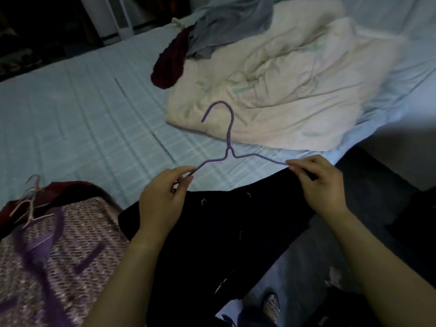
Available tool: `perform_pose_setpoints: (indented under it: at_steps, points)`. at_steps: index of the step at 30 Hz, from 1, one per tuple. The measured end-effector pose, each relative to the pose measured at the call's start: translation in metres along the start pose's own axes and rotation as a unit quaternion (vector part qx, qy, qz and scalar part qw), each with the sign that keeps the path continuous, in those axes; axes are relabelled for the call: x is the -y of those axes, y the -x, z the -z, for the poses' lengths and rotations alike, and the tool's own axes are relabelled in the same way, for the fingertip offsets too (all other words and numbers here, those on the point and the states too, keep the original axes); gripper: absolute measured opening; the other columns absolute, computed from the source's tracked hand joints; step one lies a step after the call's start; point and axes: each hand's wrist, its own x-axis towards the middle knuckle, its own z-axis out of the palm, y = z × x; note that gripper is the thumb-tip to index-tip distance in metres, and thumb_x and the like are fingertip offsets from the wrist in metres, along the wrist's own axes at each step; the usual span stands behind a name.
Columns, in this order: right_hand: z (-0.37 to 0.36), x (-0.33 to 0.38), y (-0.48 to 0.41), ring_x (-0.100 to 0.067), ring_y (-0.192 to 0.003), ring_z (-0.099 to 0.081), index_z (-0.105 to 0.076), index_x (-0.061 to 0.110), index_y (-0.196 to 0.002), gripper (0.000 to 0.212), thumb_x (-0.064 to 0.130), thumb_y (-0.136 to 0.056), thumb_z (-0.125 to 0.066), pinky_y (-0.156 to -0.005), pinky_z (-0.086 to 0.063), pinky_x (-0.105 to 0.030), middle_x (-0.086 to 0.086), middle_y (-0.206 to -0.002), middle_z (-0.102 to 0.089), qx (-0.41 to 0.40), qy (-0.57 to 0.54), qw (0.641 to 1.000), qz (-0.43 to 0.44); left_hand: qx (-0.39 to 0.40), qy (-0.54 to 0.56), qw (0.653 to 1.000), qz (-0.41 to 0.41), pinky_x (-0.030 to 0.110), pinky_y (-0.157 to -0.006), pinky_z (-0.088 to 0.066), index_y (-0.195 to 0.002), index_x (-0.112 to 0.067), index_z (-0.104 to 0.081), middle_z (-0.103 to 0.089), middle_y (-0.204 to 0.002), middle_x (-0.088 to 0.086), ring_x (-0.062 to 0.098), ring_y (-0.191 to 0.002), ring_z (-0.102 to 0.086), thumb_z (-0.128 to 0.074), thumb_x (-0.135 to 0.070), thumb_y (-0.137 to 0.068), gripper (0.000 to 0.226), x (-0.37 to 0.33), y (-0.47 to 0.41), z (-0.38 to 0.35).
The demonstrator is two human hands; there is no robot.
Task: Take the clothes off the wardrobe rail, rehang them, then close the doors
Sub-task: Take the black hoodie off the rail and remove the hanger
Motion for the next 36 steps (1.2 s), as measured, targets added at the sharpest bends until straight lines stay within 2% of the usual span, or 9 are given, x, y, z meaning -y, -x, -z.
perform_pose_setpoints:
  at_steps: [4,7,11,20,26,29,32,34,36]
  points:
    - [0.043,-0.041,-0.072,-0.019,-0.079,-0.059,-0.073,0.016,-0.099,0.015,0.013,-0.085,-0.067,-0.076,-0.048,-0.028,-0.005,-0.086,-0.062,-0.021,0.01,0.998,0.053,-0.038,0.035,0.999,0.0,0.002,-0.066,-0.037,-0.102,-0.028,-0.067,-0.056,-0.085,-0.026,-0.015,-0.075,-0.053,-0.062,-0.016,-0.089,0.018,-0.055,-0.041,-0.042]
    - [0.041,-0.051,-0.119,-0.021,-0.082,-0.059,-0.074,0.02,-0.098,0.015,0.016,-0.085,-0.066,-0.076,-0.047,-0.031,0.002,-0.086,-0.059,-0.008,-0.019,0.997,0.078,-0.07,0.021,0.997,0.0,0.002,-0.066,-0.037,-0.1,-0.031,-0.065,-0.055,-0.085,-0.027,-0.015,-0.076,-0.054,-0.062,-0.013,-0.089,0.021,-0.068,-0.063,-0.047]
    - [0.005,-0.051,-0.158,-0.018,-0.083,-0.057,-0.074,0.023,-0.096,0.014,0.018,-0.085,-0.067,-0.074,-0.042,-0.02,0.008,-0.085,-0.056,0.03,-0.029,0.992,0.119,-0.104,0.009,0.994,0.035,0.003,-0.066,-0.037,-0.097,-0.036,-0.063,-0.057,-0.081,-0.023,-0.01,-0.074,-0.055,-0.063,-0.013,-0.088,0.025,-0.05,-0.083,-0.044]
    - [-0.073,-0.042,-0.251,-0.017,-0.081,-0.056,-0.074,0.02,-0.096,0.015,0.013,-0.085,-0.066,-0.072,-0.037,-0.013,0.006,-0.083,-0.056,0.096,-0.032,0.983,0.151,-0.122,0.022,0.985,0.116,0.007,-0.065,-0.042,-0.099,-0.034,-0.067,-0.06,-0.082,-0.021,-0.004,-0.077,-0.057,-0.062,-0.021,-0.088,0.018,0.007,-0.156,-0.046]
    - [-0.136,-0.049,-0.328,-0.007,-0.08,-0.051,-0.073,0.02,-0.096,0.017,0.011,-0.086,-0.064,-0.074,-0.034,-0.006,0.006,-0.083,-0.056,0.13,-0.06,0.978,0.154,-0.159,-0.022,0.976,0.146,0.005,-0.065,-0.037,-0.099,-0.035,-0.065,-0.057,-0.081,-0.023,-0.002,-0.078,-0.056,-0.06,-0.024,-0.089,0.015,0.039,-0.233,-0.053]
    - [-0.177,-0.059,-0.368,-0.01,-0.083,-0.055,-0.072,0.021,-0.097,0.017,0.012,-0.086,-0.063,-0.076,-0.039,-0.015,0.003,-0.086,-0.059,0.154,-0.083,0.972,0.156,-0.186,-0.058,0.966,0.17,0.009,-0.067,-0.035,-0.101,-0.029,-0.067,-0.056,-0.078,-0.022,-0.006,-0.074,-0.054,-0.059,-0.025,-0.09,0.014,0.058,-0.27,-0.065]
    - [-0.221,-0.086,-0.398,-0.017,-0.085,-0.058,-0.072,0.022,-0.096,0.014,0.019,-0.086,-0.061,-0.079,-0.045,-0.028,0.0,-0.088,-0.064,0.197,-0.059,0.964,0.171,-0.163,-0.091,0.957,0.222,0.02,-0.066,-0.038,-0.099,-0.027,-0.068,-0.058,-0.077,-0.015,0.001,-0.069,-0.056,-0.06,-0.026,-0.09,0.012,0.087,-0.3,-0.088]
    - [-0.249,-0.106,-0.408,-0.022,-0.084,-0.06,-0.071,0.024,-0.095,0.016,0.027,-0.086,-0.058,-0.077,-0.05,-0.04,0.0,-0.089,-0.064,0.24,-0.029,0.955,0.172,-0.123,-0.134,0.948,0.261,0.025,-0.069,-0.039,-0.103,-0.027,-0.066,-0.064,-0.085,-0.007,0.012,-0.079,-0.061,-0.059,-0.028,-0.09,0.015,0.109,-0.308,-0.105]
    - [-0.271,-0.12,-0.409,-0.024,-0.082,-0.061,-0.071,0.024,-0.095,0.022,0.035,-0.084,-0.055,-0.074,-0.051,-0.041,0.0,-0.091,-0.064,0.282,0.022,0.941,0.187,-0.075,-0.165,0.938,0.296,0.028,-0.075,-0.04,-0.115,-0.024,-0.063,-0.065,-0.105,0.002,0.02,-0.096,-0.061,-0.058,-0.029,-0.091,0.025,0.125,-0.305,-0.123]
